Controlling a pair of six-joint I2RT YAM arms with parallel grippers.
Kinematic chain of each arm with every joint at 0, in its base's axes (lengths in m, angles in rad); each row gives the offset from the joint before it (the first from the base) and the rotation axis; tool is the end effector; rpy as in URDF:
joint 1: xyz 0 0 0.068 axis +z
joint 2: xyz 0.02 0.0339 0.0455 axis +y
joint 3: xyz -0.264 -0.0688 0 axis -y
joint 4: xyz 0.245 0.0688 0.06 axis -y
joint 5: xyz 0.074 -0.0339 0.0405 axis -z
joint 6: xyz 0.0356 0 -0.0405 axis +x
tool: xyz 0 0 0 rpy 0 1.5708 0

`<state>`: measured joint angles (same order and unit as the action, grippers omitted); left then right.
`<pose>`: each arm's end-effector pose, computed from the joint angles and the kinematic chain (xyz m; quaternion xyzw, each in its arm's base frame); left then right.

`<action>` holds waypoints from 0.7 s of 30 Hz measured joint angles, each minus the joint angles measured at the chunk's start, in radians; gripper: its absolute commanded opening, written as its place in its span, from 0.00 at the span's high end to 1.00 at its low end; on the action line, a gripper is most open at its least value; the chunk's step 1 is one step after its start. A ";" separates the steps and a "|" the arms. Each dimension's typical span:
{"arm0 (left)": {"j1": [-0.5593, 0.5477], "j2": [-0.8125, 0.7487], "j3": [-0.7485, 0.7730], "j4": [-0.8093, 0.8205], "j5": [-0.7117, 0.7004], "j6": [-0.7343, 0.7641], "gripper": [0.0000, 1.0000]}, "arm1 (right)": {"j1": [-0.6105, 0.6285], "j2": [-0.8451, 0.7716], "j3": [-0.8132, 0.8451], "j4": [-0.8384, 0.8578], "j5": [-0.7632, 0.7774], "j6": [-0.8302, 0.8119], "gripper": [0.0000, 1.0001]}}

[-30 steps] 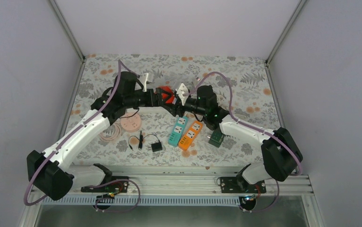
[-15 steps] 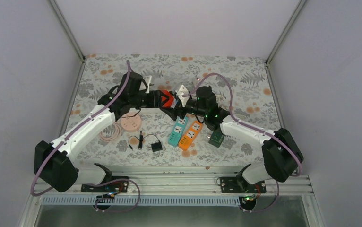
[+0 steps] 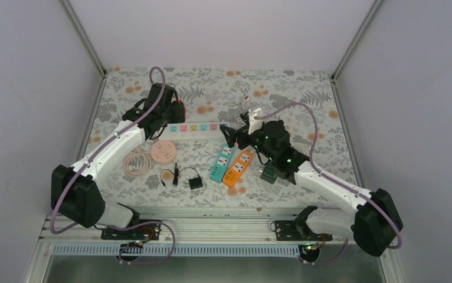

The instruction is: Insert the plug

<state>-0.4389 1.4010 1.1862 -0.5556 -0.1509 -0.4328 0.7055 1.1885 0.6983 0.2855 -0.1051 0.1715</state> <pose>0.2792 -0.1252 0.3041 -0.0266 0.9184 -0.1011 0.3815 0.2054 0.1799 0.2738 -0.2363 0.7384 0.3045 0.5534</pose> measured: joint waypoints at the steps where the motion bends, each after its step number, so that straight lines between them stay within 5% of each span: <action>1: 0.008 0.004 0.000 0.000 0.000 0.018 0.50 | -0.001 -0.025 -0.005 -0.014 0.046 0.028 0.00; 8: 0.036 0.069 0.018 -0.006 -0.008 0.117 0.50 | -0.062 -0.090 0.012 -0.126 0.274 0.171 0.00; 21: 0.098 0.156 -0.022 0.017 -0.015 0.187 0.50 | -0.094 -0.088 0.034 -0.255 0.311 0.279 0.00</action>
<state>-0.3412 1.5570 1.1645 -0.5385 -0.1661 -0.2462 0.6117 1.1007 0.7326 0.0307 0.2058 0.4507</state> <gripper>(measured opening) 0.623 0.998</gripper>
